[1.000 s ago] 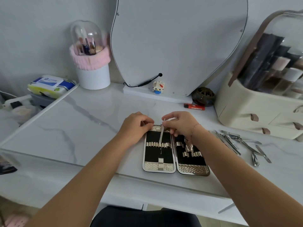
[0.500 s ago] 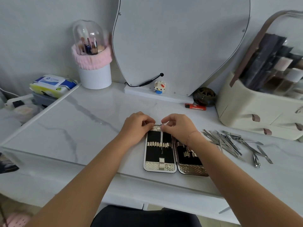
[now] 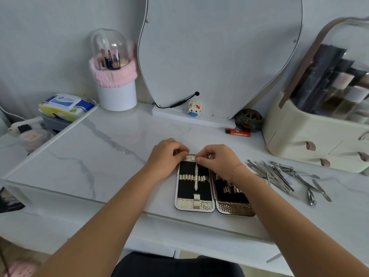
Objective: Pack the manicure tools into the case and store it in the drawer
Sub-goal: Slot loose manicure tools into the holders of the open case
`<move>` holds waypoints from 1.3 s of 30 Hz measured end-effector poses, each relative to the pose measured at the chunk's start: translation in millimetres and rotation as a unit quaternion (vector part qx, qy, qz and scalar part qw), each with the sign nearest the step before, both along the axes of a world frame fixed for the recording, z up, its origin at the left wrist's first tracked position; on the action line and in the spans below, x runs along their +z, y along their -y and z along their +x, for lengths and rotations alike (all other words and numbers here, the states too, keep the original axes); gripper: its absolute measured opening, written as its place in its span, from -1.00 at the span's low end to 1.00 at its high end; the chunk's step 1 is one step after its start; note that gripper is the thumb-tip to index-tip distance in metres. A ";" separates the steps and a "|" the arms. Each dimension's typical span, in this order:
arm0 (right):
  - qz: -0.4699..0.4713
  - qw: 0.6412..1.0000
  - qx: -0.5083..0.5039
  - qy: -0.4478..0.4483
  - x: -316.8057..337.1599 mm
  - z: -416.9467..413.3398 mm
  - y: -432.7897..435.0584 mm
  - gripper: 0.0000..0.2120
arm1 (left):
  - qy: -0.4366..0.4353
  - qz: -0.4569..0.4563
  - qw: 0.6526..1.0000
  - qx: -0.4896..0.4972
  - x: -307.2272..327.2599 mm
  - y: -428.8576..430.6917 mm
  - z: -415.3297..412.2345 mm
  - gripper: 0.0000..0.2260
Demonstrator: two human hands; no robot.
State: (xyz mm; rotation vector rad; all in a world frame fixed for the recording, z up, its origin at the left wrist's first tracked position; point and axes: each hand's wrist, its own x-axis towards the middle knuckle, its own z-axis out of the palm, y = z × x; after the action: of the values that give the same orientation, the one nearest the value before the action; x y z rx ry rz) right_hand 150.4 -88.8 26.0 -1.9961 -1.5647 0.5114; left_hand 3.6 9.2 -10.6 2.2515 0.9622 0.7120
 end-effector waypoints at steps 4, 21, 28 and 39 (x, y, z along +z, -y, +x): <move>0.003 1.000 0.003 0.002 -0.9 0.6 0.2 -0.87 | -0.001 -0.001 1.000 0.001 0.0 -0.8 1.4 -0.87; 0.032 0.965 -0.258 0.041 -3.7 90.2 108.5 -0.84 | 0.007 -0.010 1.000 -0.011 -1.6 -0.7 -1.4 -0.87; -0.043 0.956 -0.276 0.085 -3.1 87.9 106.7 -0.76 | 0.016 -0.020 1.000 -0.004 -1.3 -0.3 -1.9 -0.87; -0.059 0.958 -0.264 0.098 2.6 83.5 94.3 -0.76 | 0.016 -0.030 0.999 0.004 -1.5 0.9 -1.7 -0.86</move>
State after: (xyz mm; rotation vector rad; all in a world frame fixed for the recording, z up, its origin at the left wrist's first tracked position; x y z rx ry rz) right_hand 234.0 -183.1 28.6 -2.4976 -1.0464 0.1974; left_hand 1.9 8.3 -12.1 2.1778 0.9649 0.7117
